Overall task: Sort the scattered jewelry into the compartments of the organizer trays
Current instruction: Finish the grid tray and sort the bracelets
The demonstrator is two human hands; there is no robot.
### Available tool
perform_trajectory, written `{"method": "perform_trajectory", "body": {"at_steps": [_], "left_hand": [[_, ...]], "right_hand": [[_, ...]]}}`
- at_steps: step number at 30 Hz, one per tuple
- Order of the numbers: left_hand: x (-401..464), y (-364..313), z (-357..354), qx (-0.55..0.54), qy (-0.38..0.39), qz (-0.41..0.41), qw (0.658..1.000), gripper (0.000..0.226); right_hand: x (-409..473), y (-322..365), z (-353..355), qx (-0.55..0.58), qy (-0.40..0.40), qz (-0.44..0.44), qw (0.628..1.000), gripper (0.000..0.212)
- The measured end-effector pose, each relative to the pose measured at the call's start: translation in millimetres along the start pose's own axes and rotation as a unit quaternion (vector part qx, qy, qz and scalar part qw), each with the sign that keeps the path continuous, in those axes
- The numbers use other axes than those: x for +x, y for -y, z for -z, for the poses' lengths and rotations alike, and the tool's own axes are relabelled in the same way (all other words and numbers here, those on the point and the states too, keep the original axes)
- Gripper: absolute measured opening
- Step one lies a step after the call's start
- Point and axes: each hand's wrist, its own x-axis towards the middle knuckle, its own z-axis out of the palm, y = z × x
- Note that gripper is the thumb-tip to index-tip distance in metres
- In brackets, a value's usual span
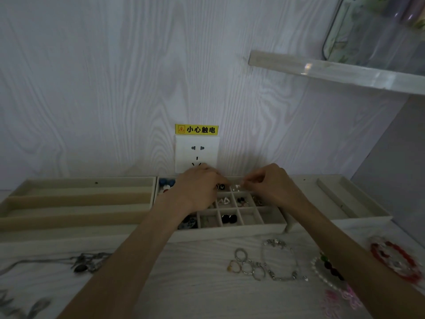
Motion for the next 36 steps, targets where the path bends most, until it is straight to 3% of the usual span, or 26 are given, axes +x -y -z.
{"method": "perform_trajectory", "body": {"at_steps": [12,23,31,36], "left_hand": [[-0.2,0.3,-0.8,0.0,-0.009,-0.002,1.0,0.05],[-1.2,-0.3,-0.6,0.007,-0.008,-0.006,1.0,0.052],[-1.2,-0.4,-0.8,0.006,-0.004,-0.005,1.0,0.052],[0.2,-6.2,-2.6,0.04,-0.035,-0.005,0.999,0.052]], "right_hand": [[7.2,-1.3,-15.0,-0.079,-0.034,-0.003,0.996,0.013],[6.2,10.4,-19.2,-0.245,-0.062,0.017,0.967,0.018],[1.0,15.0,2.1,-0.223,-0.014,0.038,0.974,0.018],[-1.5,2.9,9.9,-0.222,0.052,0.073,0.971,0.033]]}}
